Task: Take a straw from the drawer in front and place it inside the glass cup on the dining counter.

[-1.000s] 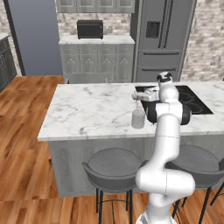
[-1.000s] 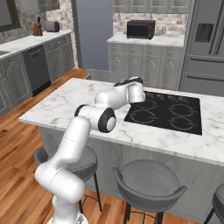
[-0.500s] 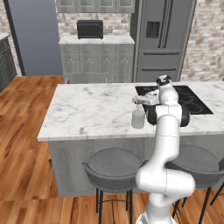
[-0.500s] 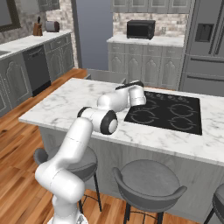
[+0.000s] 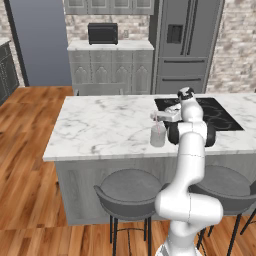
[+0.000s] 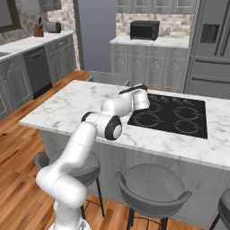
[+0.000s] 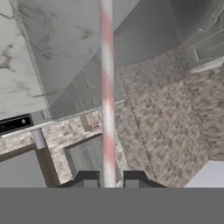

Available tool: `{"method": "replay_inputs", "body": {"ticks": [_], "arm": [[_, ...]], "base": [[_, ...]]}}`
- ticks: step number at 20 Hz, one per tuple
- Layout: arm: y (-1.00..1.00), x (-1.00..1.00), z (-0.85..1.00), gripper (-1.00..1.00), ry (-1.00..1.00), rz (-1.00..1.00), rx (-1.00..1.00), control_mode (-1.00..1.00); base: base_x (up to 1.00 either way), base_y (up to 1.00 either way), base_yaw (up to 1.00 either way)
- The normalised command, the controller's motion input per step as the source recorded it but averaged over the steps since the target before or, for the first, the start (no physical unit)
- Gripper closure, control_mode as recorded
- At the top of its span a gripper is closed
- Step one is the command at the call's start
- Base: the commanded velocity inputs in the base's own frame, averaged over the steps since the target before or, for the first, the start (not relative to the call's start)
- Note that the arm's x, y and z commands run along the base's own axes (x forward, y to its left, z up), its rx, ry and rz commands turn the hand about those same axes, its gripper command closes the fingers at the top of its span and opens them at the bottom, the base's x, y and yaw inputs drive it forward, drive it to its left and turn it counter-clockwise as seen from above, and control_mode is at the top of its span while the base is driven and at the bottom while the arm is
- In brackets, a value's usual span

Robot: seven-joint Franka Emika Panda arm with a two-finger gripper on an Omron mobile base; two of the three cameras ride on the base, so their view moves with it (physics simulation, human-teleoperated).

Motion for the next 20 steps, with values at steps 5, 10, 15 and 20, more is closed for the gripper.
{"method": "replay_inputs", "body": {"ticks": [5,10,15,20], "arm": [[0.0,0.01,0.0,-1.0,0.0,0.01,0.0,-1.0],[0.0,0.0,0.14,-1.0,0.0,0.0,0.0,-1.0],[0.03,-0.59,0.93,-1.0,0.0,0.0,0.0,-1.0],[0.15,-1.0,0.75,-1.0,-0.02,0.0,-0.04,-1.0]], "base": [[0.0,0.0,0.0],[0.0,0.0,0.0],[0.0,0.0,0.0],[0.0,0.0,0.0]]}}
